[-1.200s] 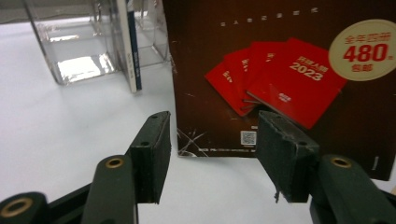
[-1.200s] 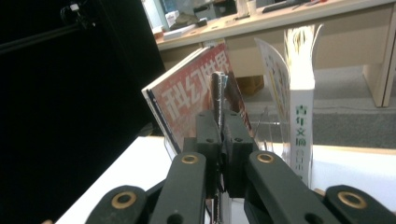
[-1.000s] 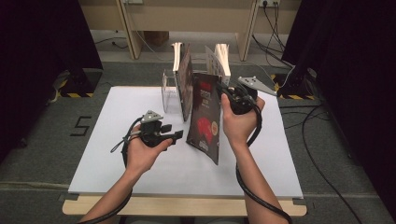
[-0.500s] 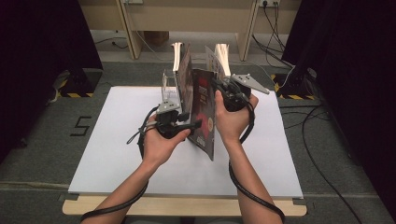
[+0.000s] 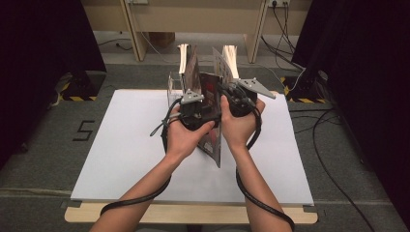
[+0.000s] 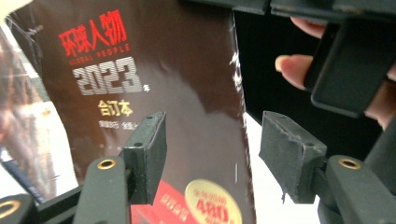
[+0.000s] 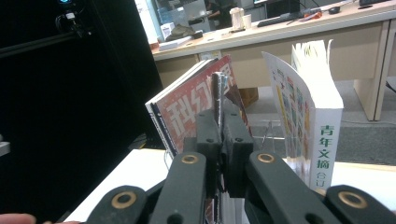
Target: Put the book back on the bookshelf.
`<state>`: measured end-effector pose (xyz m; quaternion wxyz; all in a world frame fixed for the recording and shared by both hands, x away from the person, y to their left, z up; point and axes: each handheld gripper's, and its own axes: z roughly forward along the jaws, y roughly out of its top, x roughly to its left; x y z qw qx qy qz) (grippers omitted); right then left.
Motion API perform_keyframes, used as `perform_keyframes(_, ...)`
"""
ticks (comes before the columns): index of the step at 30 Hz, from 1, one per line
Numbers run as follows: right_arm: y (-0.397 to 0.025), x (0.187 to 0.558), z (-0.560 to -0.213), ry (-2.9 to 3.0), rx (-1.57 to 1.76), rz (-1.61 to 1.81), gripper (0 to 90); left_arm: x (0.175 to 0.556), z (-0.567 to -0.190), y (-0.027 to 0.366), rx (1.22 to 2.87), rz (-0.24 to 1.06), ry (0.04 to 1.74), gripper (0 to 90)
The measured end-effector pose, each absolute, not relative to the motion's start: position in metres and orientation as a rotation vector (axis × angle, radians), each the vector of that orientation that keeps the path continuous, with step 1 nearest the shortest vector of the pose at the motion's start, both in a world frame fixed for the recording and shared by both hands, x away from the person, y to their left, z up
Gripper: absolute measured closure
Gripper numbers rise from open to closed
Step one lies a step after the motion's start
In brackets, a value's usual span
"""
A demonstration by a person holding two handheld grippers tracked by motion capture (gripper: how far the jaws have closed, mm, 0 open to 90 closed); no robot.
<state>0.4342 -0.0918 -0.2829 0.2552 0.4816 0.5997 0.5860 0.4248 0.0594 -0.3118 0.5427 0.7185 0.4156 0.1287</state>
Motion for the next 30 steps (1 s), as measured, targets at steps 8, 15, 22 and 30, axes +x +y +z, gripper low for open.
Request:
perform_keyframes(8, -0.089, 0.434, -0.283, 1.639, 1.301, 1.581, 87.3, 0.431, -0.314, 0.047, 1.725, 0.371, 1.029, 40.7)
perform_keyframes(15, -0.088, 0.433, -0.281, 1.632, 1.313, 1.596, 87.2, 0.434, -0.319, 0.039, 1.736, 0.450, 1.072, 43.8)
perform_keyframes(22, -0.086, 0.434, -0.283, 1.646, 1.318, 1.605, 87.0, 0.429, -0.321, 0.038, 1.749, 0.495, 1.074, 53.8)
perform_keyframes(30, -0.078, 0.436, -0.286, 1.739, 1.271, 1.610, 82.5, 0.419, -0.325, 0.055, 1.725, 0.461, 1.138, 71.2)
